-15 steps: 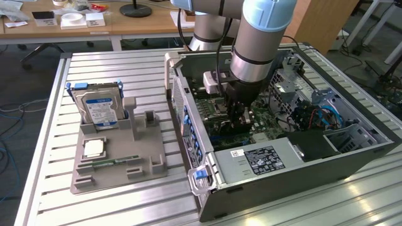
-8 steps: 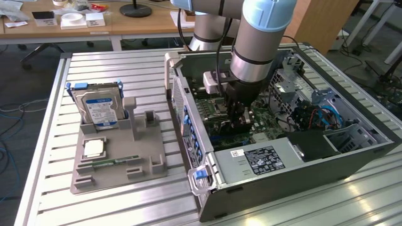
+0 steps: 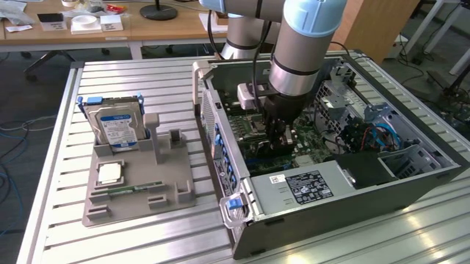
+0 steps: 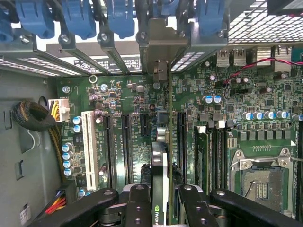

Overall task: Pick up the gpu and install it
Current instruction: 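Insert the gpu into the slot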

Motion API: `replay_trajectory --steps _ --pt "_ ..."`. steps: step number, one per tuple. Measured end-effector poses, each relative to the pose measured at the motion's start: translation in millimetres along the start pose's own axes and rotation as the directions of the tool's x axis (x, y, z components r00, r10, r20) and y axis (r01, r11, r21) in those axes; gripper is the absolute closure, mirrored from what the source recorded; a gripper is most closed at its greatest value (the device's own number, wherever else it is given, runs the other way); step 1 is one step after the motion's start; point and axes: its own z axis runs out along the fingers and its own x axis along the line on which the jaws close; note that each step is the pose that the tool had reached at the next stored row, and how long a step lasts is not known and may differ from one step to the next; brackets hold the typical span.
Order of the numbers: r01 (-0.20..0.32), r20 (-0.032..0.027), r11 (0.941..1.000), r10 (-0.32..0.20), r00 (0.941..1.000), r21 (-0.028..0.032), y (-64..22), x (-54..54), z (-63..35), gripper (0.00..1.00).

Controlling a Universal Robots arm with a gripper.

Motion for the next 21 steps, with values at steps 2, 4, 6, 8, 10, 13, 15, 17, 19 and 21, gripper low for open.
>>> replay_trajectory --steps 2,4,6,8,10,13,15,17,19,21 --pt "0.0 0.0 1.0 0.0 1.0 0.0 0.1 0.0 0.0 0.73" --pt "0.0 0.0 1.0 0.0 1.0 0.0001 0.3 -0.3 0.0 0.73" --pt "0.0 0.0 1.0 0.0 1.0 0.0001 0.3 -0.8 0.0 0.73" --pt "0.0 0.0 1.0 0.0 1.0 0.0001 0.3 -1.0 0.1 0.73" --pt "0.0 0.0 1.0 0.0 1.0 0.0001 0.3 -1.0 0.2 0.73" --pt "0.0 -0.0002 1.0 0.0 1.0 0.0001 0.3 -1.1 0.7 0.73" --pt "0.0 -0.0007 1.0 0.0 1.0 0.0 0.4 -1.0 1.5 0.73" --pt "0.0 -0.0009 1.0 0.0 1.0 0.0 0.4 -0.9 2.2 0.73" --pt "0.0 0.0001 1.0 0.0 1.0 0.0004 0.4 -1.0 2.8 0.73" --pt "0.0 0.0002 1.0 0.0 1.0 0.0005 0.4 -1.0 2.8 0.73"
